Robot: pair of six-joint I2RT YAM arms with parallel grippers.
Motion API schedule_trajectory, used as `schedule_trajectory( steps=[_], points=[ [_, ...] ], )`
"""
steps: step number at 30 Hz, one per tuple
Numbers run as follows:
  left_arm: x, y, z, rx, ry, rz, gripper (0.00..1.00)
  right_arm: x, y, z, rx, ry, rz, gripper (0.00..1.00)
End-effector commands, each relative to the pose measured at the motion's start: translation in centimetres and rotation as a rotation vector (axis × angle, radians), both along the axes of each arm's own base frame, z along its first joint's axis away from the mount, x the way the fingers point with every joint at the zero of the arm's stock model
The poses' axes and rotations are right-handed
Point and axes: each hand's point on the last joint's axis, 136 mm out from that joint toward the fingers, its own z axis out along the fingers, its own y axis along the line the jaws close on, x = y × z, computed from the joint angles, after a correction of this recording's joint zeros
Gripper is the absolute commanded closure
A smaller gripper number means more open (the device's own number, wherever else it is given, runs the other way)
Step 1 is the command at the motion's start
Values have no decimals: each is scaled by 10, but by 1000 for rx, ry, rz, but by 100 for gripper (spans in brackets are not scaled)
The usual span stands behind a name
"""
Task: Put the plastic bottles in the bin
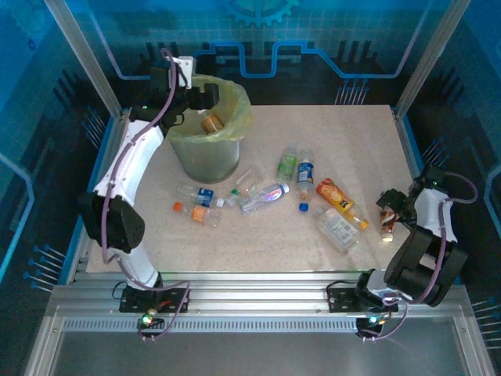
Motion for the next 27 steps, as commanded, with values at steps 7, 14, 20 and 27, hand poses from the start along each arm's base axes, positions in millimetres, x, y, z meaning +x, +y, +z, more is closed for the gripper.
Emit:
schedule_trajectory(
  steps=[7, 14, 20, 27],
  points=[
    [-46, -4, 44, -132, -101, -42, 1, 39, -10, -15, 8, 1, 57, 1],
    [-70, -10, 61, -214, -150, -78, 1, 58, -6, -33, -8, 64, 111, 3],
    [-82, -11, 68, -244, -170, -84, 1, 65, -4, -48, -7, 102, 133, 5],
    [-84, -12, 68, -261, -169, -89, 1, 71, -6, -62, -17, 134, 157, 14]
  ],
)
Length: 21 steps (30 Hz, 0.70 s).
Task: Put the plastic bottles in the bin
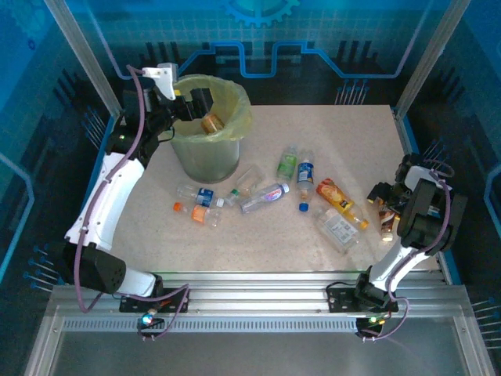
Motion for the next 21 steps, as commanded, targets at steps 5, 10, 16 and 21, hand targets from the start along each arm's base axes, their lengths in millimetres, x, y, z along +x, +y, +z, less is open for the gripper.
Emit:
schedule_trajectory(
  steps=[5, 10, 16, 21],
  points=[
    [-5, -3, 9, -54, -21, -22, 1, 17, -6, 4, -54, -10, 41, 34],
    [-6, -8, 10, -79, -23, -47, 1, 27, -8, 27, -98, -64, 52, 43],
    [-11, -16, 11, -118, -20, -91, 1, 42, 2, 78, -144, -189, 87, 49],
    [-20, -19, 12, -146, -19, -113, 1, 55, 21, 129, -138, -336, 118, 49]
  ],
)
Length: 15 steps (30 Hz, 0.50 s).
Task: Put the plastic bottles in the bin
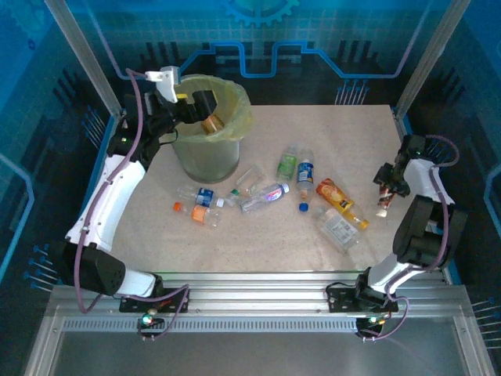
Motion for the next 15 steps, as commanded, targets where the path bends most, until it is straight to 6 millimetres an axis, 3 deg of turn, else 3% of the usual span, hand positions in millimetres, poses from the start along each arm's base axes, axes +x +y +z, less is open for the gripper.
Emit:
schedule_trajectory(
  steps=[1, 10, 15],
  points=[
    [-15, -3, 19, -53, -46, -35, 1, 13, 21, 53, 21, -144, 39, 49],
    [-28, -19, 9, -147, -29, -115, 1, 34, 97, 140, 161, -430, 210, 49],
    [-34, -33, -1, -181, -1, -163, 1, 39, 140, 170, 242, -528, 303, 49]
  ],
)
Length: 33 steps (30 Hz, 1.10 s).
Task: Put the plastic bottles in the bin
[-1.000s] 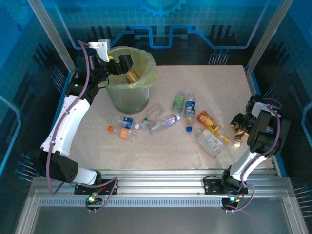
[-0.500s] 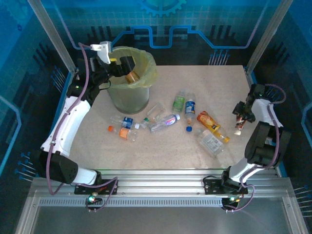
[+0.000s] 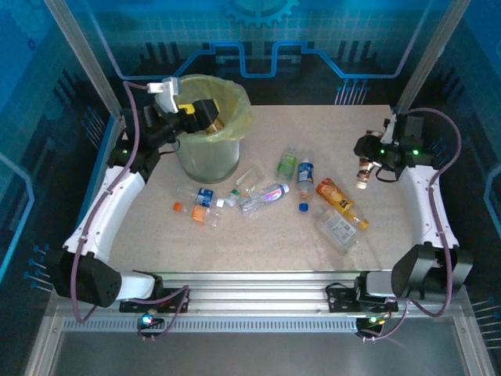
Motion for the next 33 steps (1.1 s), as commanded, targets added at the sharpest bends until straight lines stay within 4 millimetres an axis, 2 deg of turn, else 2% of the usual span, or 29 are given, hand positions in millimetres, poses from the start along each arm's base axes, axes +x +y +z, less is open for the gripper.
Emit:
schedule_trajectory(
  steps=[1, 11, 17, 22, 26, 33],
  points=[
    [-14, -19, 9, -53, -22, -76, 1, 7, 38, 40, 97, -119, 89, 49],
    [-39, -83, -18, -34, 8, -268, 1, 20, 109, 78, 215, -240, 259, 49],
    [-59, -120, -26, -44, -31, -398, 1, 26, 144, 97, 269, -290, 352, 49],
    [-68, -141, -39, -39, -42, -457, 1, 25, 168, 111, 302, -328, 415, 50],
    [-68, -154, -51, -59, -35, -478, 1, 22, 182, 115, 323, -344, 450, 50],
    [-71, -179, -61, -89, -49, -546, 1, 19, 199, 121, 373, -365, 492, 50]
  ],
)
